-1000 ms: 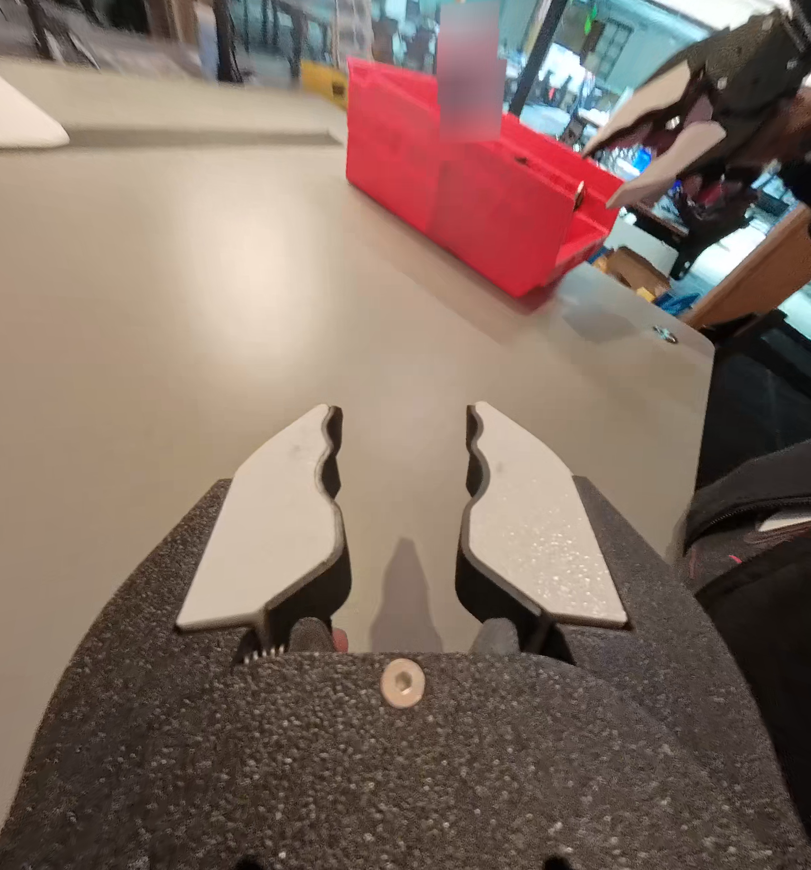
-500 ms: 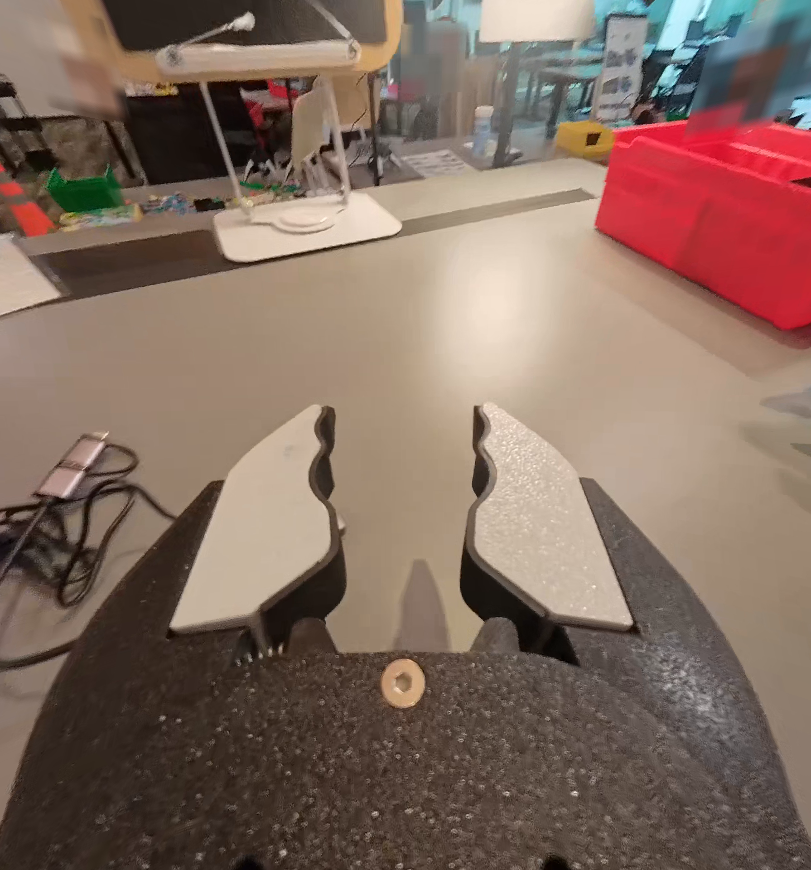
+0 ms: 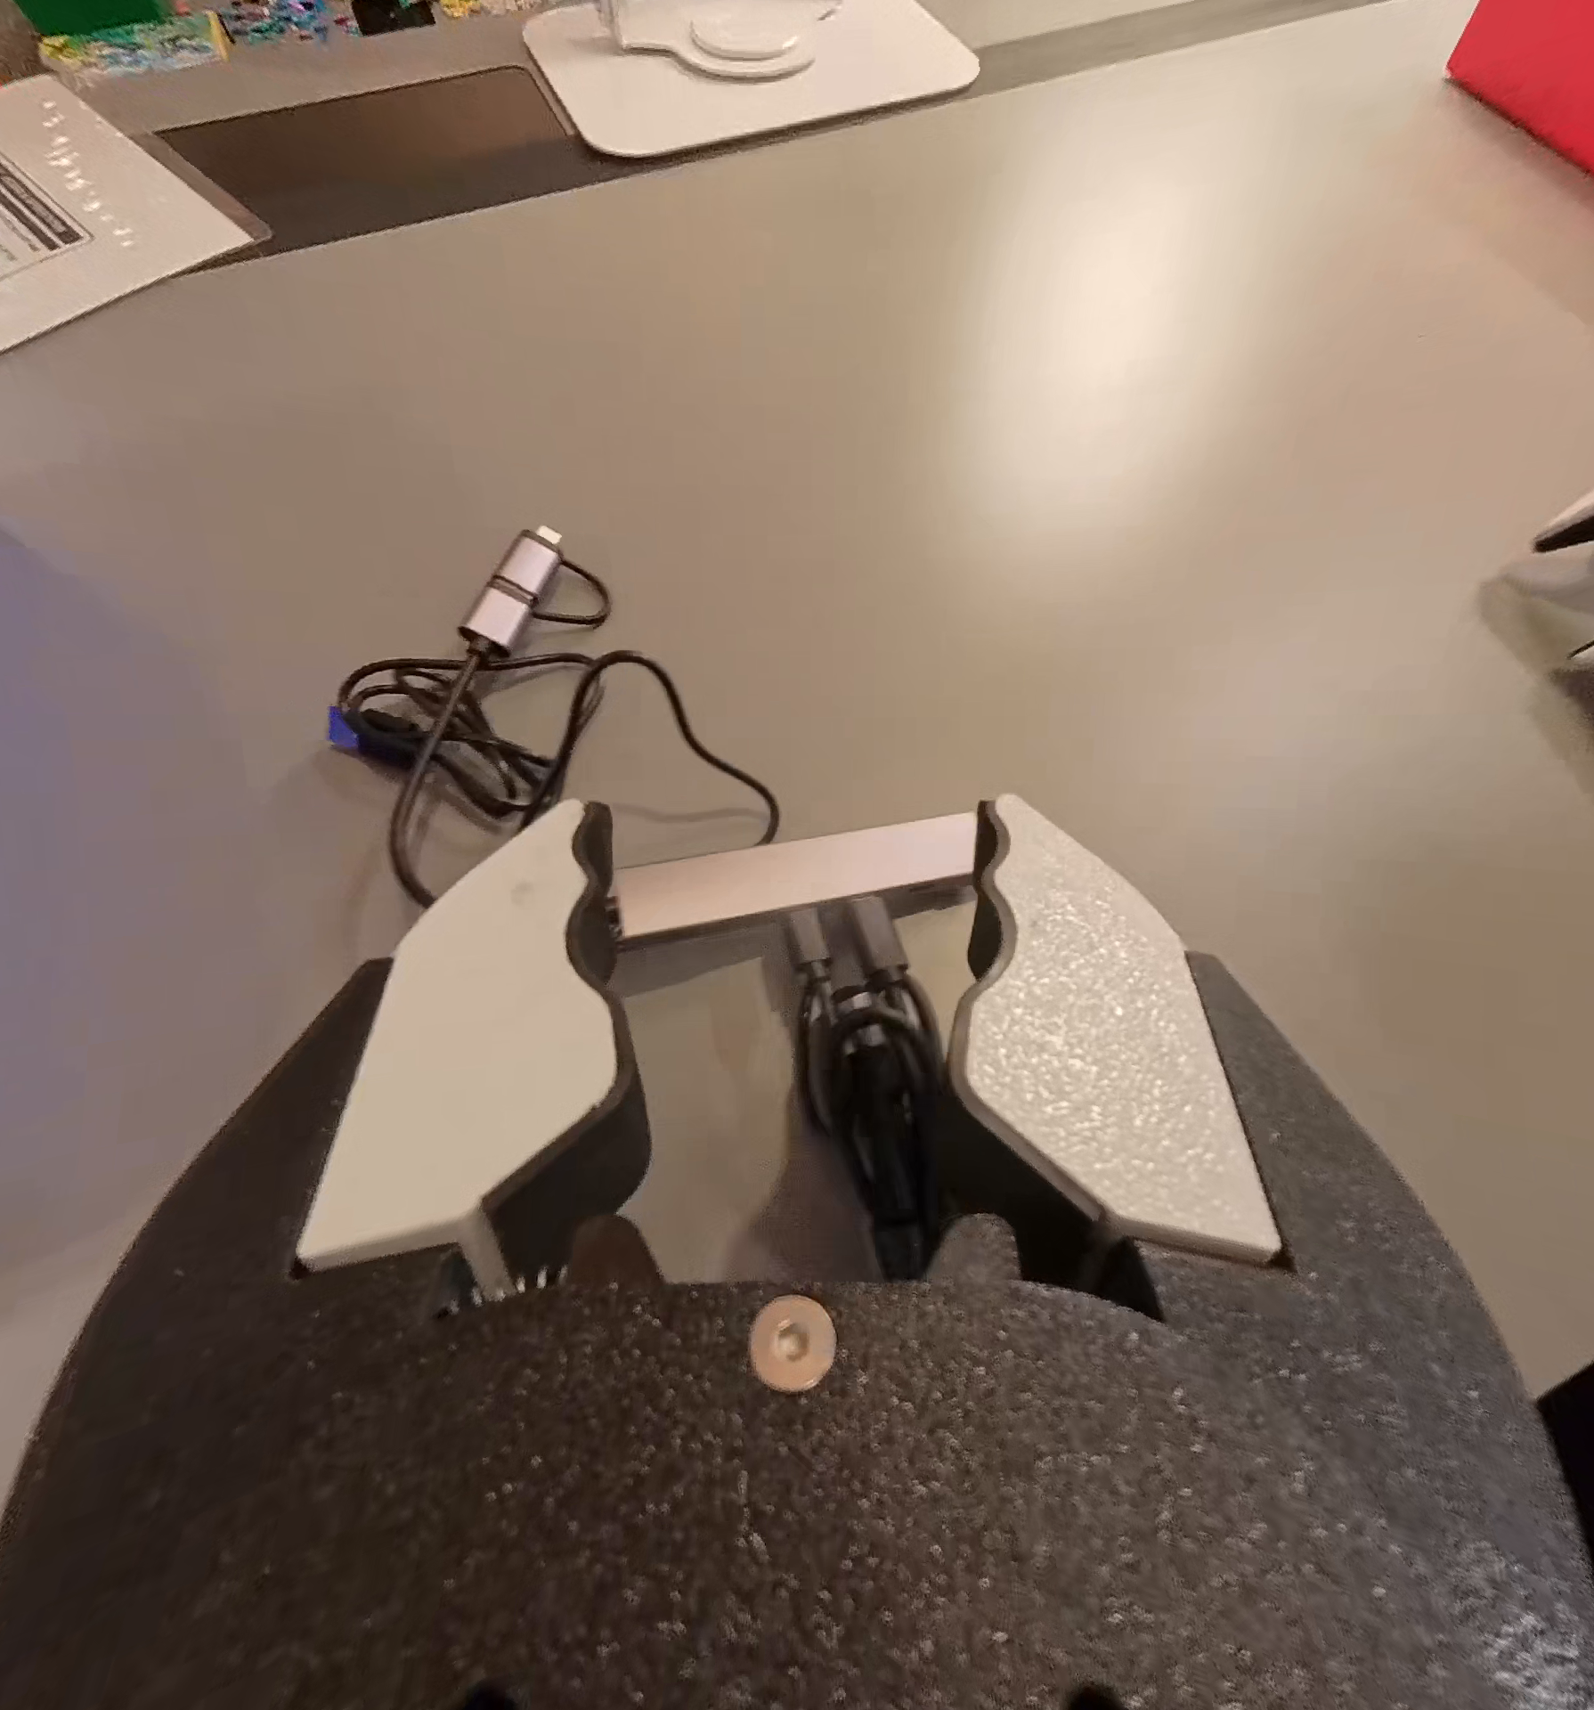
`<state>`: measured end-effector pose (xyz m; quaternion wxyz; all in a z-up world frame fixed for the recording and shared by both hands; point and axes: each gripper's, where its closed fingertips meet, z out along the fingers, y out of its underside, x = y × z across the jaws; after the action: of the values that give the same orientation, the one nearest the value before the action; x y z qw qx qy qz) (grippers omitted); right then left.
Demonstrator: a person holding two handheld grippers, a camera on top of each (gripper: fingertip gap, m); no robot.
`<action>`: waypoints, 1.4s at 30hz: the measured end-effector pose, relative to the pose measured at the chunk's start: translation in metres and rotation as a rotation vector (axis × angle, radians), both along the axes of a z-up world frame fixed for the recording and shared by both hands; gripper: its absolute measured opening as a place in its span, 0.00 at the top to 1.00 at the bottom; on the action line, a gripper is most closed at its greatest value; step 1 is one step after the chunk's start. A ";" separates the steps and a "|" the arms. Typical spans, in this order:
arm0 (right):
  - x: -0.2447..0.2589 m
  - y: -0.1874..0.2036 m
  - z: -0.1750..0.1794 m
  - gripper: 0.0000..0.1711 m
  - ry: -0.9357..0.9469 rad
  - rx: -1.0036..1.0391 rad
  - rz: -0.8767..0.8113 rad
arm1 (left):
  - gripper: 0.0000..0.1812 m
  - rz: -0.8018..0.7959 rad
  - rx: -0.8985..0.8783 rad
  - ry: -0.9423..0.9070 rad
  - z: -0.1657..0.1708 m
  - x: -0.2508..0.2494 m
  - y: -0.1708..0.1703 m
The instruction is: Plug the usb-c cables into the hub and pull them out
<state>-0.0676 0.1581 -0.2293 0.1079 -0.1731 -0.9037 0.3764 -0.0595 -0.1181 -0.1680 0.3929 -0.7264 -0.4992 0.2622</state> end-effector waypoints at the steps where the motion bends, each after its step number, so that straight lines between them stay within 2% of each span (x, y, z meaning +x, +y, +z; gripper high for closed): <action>1: 0.001 -0.014 -0.001 0.75 -0.001 0.007 0.012 | 0.59 0.003 0.012 -0.007 0.001 0.002 -0.008; 5: 0.007 -0.077 -0.003 0.73 0.006 0.023 0.085 | 0.59 -0.040 0.082 -0.154 -0.024 0.013 -0.026; 8: 0.013 -0.123 -0.003 0.72 0.008 0.022 0.144 | 0.59 -0.116 0.108 -0.215 -0.040 0.022 -0.021; 12: 0.016 -0.178 -0.001 0.72 0.030 0.020 0.205 | 0.61 -0.185 0.190 -0.236 -0.044 0.028 -0.008; 17: 0.009 -0.227 -0.002 0.71 0.092 0.042 0.225 | 0.64 -0.289 0.223 -0.277 -0.051 0.033 0.008; 20: -0.001 -0.240 -0.001 0.78 0.164 0.084 0.215 | 0.67 -0.367 0.233 -0.275 -0.049 0.037 0.018; 22: -0.002 -0.242 -0.002 0.88 0.190 0.113 0.230 | 0.65 -0.412 0.215 -0.266 -0.049 0.039 0.024; 30: -0.008 -0.202 0.002 0.88 0.346 0.171 0.294 | 0.67 -0.570 0.177 -0.159 -0.027 0.041 0.027; 34: -0.013 -0.168 0.008 0.91 0.519 0.303 0.360 | 0.66 -0.666 -0.014 -0.026 -0.012 0.025 0.029; 37: -0.014 -0.151 0.020 0.92 0.590 0.329 0.382 | 0.65 -0.762 -0.172 0.085 -0.005 0.011 0.049; 42: -0.020 -0.130 0.044 0.92 0.732 0.352 0.390 | 0.65 -0.903 -0.448 0.187 -0.025 -0.010 0.094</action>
<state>-0.0878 0.0282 -0.1857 0.3755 0.1659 -0.8719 0.2669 -0.0691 -0.0241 -0.1930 0.3445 -0.9095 -0.0299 0.2307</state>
